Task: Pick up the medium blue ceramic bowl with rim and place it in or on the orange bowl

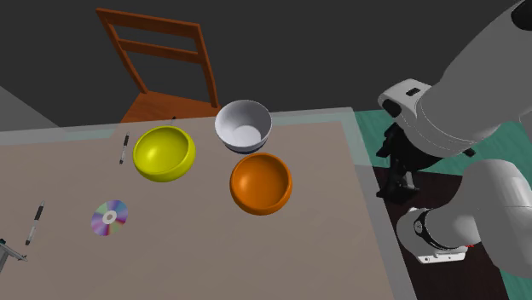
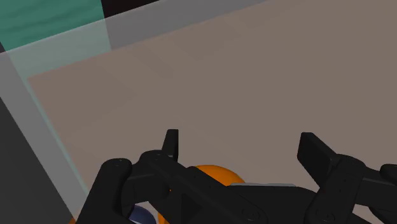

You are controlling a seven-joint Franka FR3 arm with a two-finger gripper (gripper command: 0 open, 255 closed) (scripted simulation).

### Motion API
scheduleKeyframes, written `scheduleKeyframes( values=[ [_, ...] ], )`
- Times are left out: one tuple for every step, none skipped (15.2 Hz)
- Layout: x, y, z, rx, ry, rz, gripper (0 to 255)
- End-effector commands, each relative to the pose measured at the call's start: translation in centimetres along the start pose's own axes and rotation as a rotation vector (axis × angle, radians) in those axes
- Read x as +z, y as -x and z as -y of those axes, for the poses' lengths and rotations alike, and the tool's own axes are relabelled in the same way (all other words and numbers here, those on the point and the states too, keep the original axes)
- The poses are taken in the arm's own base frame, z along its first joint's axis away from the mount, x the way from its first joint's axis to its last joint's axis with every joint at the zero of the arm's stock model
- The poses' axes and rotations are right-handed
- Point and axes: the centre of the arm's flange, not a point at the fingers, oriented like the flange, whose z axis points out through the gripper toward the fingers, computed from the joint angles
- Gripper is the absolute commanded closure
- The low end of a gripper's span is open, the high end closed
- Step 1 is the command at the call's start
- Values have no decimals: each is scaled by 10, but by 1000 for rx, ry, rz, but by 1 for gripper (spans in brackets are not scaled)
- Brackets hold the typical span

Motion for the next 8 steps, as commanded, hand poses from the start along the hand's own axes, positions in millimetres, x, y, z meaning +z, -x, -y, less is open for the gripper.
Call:
scheduleKeyframes(
  values=[
    [0,0,0,0,0,0,0],
    [5,-12,-1,-1,7,0,0],
    [11,-24,-3,-2,14,0,0],
    [16,-35,-4,-3,20,-1,0],
    [22,-47,-5,-3,27,-1,0],
    [27,-59,-6,-4,34,-1,0],
    [32,-71,-8,-5,41,-1,0],
    [38,-83,-9,-6,48,-1,0]
  ],
)
